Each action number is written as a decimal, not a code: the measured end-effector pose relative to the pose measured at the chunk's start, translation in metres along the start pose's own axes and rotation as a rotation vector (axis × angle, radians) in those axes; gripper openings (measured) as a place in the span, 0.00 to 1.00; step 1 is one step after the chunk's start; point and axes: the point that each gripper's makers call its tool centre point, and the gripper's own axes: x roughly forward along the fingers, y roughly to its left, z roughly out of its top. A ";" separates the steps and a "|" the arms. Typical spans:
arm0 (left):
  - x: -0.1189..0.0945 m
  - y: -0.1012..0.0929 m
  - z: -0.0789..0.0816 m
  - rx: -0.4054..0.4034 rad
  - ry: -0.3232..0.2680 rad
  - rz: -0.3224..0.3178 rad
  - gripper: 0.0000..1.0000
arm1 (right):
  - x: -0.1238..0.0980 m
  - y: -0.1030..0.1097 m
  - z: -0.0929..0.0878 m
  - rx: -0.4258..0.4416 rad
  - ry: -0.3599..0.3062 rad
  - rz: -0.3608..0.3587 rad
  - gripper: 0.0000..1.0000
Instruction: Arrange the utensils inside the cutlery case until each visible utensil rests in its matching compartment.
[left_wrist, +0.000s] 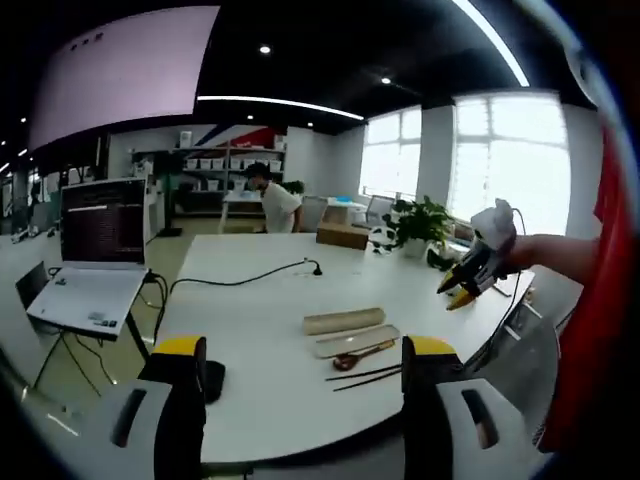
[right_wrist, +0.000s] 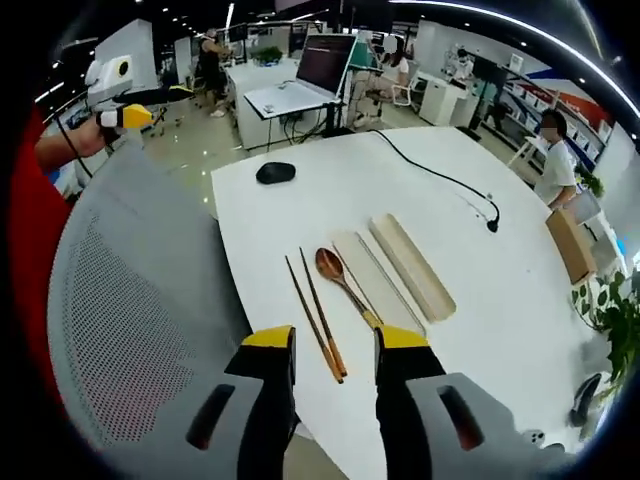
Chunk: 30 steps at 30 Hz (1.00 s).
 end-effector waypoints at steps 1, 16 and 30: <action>0.000 0.000 0.000 -0.009 -0.001 -0.001 0.82 | 0.002 0.002 -0.002 -0.005 0.015 0.002 0.28; 0.008 -0.006 -0.005 -0.008 0.056 -0.017 0.85 | 0.046 0.016 -0.023 -0.054 0.098 0.045 0.24; -0.007 -0.001 -0.013 -0.012 0.078 -0.015 0.85 | 0.063 0.028 -0.039 -0.051 0.159 0.061 0.19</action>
